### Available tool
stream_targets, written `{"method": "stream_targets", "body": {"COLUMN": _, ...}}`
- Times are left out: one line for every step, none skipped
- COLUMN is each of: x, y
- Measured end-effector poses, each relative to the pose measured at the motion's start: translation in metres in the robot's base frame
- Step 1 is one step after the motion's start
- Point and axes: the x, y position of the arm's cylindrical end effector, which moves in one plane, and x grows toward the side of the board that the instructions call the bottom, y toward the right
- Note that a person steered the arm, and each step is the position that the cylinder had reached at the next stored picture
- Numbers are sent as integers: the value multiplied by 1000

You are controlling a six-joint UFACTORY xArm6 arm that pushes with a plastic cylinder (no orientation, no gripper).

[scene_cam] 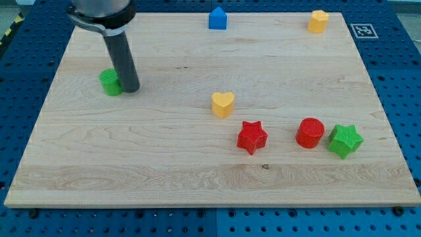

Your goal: Move your arm to the yellow heart

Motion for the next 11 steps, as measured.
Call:
{"method": "stream_targets", "body": {"x": 0, "y": -10}}
{"method": "stream_targets", "body": {"x": 0, "y": -7}}
{"method": "stream_targets", "body": {"x": 15, "y": 20}}
{"method": "stream_targets", "body": {"x": 35, "y": 50}}
{"method": "stream_targets", "body": {"x": 39, "y": 52}}
{"method": "stream_targets", "body": {"x": 11, "y": 59}}
{"method": "stream_targets", "body": {"x": -18, "y": 99}}
{"method": "stream_targets", "body": {"x": -13, "y": 178}}
{"method": "stream_targets", "body": {"x": 19, "y": 232}}
{"method": "stream_targets", "body": {"x": 25, "y": 233}}
{"method": "stream_targets", "body": {"x": 26, "y": 233}}
